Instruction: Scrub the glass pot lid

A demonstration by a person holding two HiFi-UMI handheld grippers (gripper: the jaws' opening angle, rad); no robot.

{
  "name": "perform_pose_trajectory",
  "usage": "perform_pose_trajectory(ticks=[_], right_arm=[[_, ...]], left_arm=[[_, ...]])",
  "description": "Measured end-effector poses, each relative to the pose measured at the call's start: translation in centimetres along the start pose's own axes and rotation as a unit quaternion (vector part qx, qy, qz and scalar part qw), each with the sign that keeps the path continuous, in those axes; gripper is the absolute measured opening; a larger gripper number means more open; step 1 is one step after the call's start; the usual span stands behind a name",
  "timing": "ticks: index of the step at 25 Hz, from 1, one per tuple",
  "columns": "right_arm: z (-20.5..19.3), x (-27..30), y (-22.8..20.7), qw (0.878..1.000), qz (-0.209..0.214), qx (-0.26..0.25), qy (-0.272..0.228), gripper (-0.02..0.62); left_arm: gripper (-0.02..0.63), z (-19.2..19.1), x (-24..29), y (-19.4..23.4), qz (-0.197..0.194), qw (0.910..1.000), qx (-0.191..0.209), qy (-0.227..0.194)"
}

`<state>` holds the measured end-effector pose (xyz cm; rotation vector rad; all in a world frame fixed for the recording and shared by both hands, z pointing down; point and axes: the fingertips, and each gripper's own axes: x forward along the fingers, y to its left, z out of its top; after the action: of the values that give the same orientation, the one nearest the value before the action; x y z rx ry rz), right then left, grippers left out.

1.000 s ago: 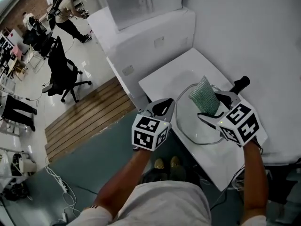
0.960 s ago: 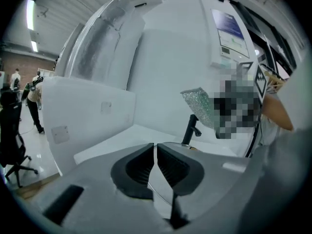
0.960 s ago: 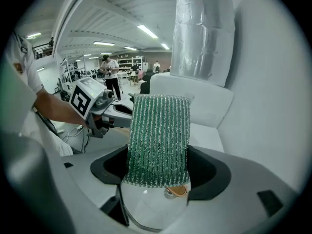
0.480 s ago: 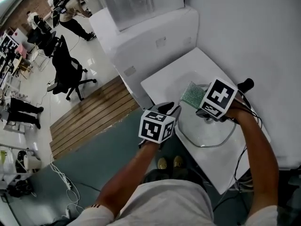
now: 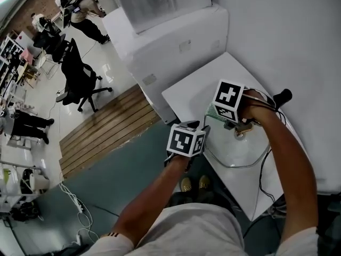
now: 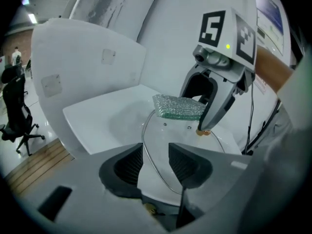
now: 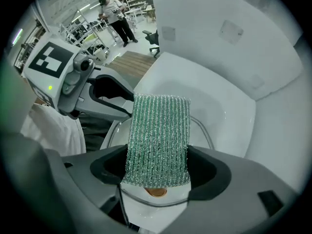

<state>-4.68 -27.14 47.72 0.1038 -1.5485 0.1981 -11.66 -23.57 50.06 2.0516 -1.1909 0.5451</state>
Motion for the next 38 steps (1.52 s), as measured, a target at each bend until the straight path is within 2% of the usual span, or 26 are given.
perform_pose_trajectory(ticks=[8, 13, 18, 22, 26, 29, 33, 36, 38], right_arm=[[0.5, 2.8, -0.1, 0.999, 0.013, -0.016, 0.047, 0.348], [0.8, 4.0, 0.1, 0.998, 0.025, -0.018, 0.059, 0.348], [0.3, 4.3, -0.4, 0.998, 0.041, 0.003, 0.056, 0.348], [-0.4, 4.2, -1.0, 0.997, 0.062, 0.044, 0.034, 0.348], [-1.5, 3.7, -2.8, 0.992, 0.069, 0.108, 0.005, 0.348], [-2.1, 3.3, -4.8, 0.983, 0.061, 0.173, -0.02, 0.348], [-2.9, 3.4, -6.2, 0.965, 0.061, 0.251, -0.039, 0.348], [-3.5, 3.8, -6.4, 0.959, 0.058, 0.275, -0.039, 0.348], [-3.5, 3.8, -6.1, 0.96, 0.058, 0.27, -0.046, 0.348]], left_arm=[[0.17, -1.5, 1.4, 0.1, -0.003, 0.999, -0.014, 0.043], [0.17, -2.1, 1.9, 0.1, -0.007, 0.9985, -0.014, 0.053], [0.169, -2.1, 2.0, 0.0, -0.014, 0.9983, -0.018, 0.053], [0.164, -2.2, 2.0, -0.1, -0.018, 0.9982, -0.018, 0.054], [0.16, -2.2, 2.1, -0.2, -0.021, 0.9983, -0.016, 0.053], [0.16, -2.2, 2.0, -0.2, -0.022, 0.9983, -0.015, 0.053], [0.16, -2.3, 2.0, -0.3, -0.024, 0.9982, -0.017, 0.052], [0.16, -2.3, 1.9, -0.4, -0.026, 0.9982, -0.021, 0.049], [0.16, -2.3, 2.0, -0.3, -0.027, 0.9983, -0.022, 0.047]])
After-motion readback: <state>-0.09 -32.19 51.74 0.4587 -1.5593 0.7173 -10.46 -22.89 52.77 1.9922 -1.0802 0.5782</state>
